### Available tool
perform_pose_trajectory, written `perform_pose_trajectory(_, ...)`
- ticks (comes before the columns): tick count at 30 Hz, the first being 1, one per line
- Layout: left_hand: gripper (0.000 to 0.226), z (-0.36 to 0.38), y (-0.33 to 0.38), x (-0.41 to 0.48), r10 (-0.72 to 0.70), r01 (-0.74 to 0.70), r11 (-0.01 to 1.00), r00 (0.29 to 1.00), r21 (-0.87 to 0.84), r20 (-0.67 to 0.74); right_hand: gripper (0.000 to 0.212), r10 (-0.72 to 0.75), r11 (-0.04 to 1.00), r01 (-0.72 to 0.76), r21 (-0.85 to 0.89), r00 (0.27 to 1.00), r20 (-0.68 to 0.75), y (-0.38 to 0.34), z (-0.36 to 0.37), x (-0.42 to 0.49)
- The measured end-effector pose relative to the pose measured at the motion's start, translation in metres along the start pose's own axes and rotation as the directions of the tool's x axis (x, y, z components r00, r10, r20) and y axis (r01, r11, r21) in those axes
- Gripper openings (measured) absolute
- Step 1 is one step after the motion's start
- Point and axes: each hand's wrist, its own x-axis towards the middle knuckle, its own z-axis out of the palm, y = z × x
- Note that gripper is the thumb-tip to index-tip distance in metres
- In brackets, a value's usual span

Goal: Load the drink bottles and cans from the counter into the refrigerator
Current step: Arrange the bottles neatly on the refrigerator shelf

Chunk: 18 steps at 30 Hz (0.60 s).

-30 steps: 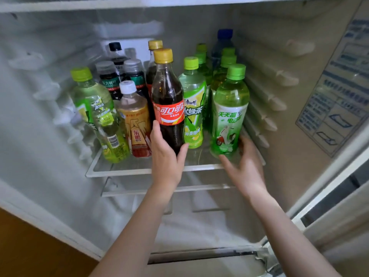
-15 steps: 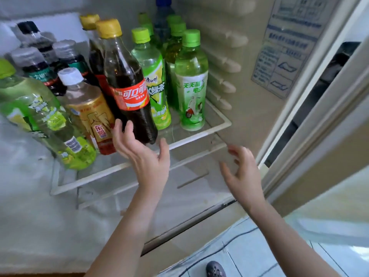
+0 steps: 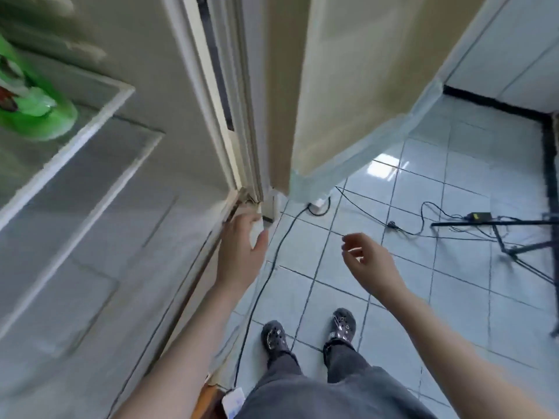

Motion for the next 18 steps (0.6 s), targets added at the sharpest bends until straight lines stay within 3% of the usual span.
perform_pose_trajectory(2,0.016,0.030,0.000,-0.006,-0.231,0.262,0.963,0.924,-0.066,0.306,0.024,0.178,0.983,-0.178,-0.047,0.984,0.014,0.047,-0.009,-0.023)
perform_pose_trajectory(4,0.024,0.060,-0.001,-0.016,-0.310,0.328,0.943,0.810,0.053,0.498,0.027,0.354,0.933,-0.350,-0.087,0.934,0.043,0.096,-0.017,-0.054)
perform_pose_trajectory(9,0.038,0.132,0.011,-0.070,-0.354,0.123,0.925,0.623,0.359,0.698,0.027,0.689,0.724,-0.687,-0.062,0.715,0.120,0.209,-0.033,-0.159)
perform_pose_trajectory(13,0.036,0.204,0.038,-0.122,-0.393,-0.047,0.886,0.452,0.461,0.801,0.011,0.782,0.599,-0.797,0.071,0.602,0.162,0.281,-0.046,-0.242)
perform_pose_trajectory(18,0.030,0.291,0.081,-0.193,-0.446,-0.210,0.825,0.330,0.525,0.832,0.020,0.846,0.492,-0.861,0.127,0.508,0.162,0.362,-0.071,-0.335)
